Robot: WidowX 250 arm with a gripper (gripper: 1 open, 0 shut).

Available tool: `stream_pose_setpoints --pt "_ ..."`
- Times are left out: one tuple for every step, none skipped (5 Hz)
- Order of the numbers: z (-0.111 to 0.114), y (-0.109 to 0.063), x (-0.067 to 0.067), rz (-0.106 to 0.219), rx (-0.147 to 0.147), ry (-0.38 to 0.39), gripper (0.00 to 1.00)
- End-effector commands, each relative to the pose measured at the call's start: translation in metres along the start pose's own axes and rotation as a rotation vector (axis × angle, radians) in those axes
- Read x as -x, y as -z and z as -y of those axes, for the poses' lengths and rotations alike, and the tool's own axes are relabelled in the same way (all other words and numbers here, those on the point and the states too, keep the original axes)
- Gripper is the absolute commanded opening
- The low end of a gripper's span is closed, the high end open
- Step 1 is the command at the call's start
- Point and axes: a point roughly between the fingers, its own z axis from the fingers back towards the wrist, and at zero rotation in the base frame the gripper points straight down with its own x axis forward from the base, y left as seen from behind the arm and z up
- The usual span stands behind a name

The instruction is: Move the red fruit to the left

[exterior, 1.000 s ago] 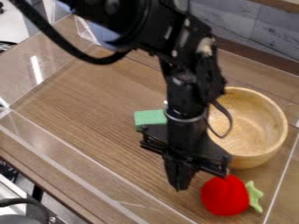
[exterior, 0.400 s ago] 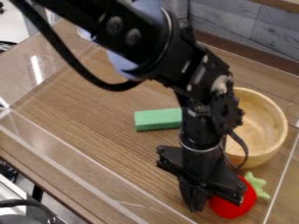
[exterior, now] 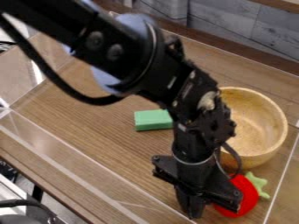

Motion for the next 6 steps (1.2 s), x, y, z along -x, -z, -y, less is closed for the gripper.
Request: stream_pose_setpoints --pt "0.005 0.003 -0.001 0.048 0.017 -0.001 0.0" --pt "0.002 0.006 -0.008 0.051 0.024 0.025 0.0" --pt "-0.001 0.006 -0.016 0.053 0.022 0.048 0.0" --pt "0.008 0.006 -0.014 0.062 0.02 0.058 0.0" --pt "0.017 0.007 -0.012 0.067 0.016 0.065 0.0" --pt "0.025 0.007 -0.012 0.065 0.017 0.075 1.0"
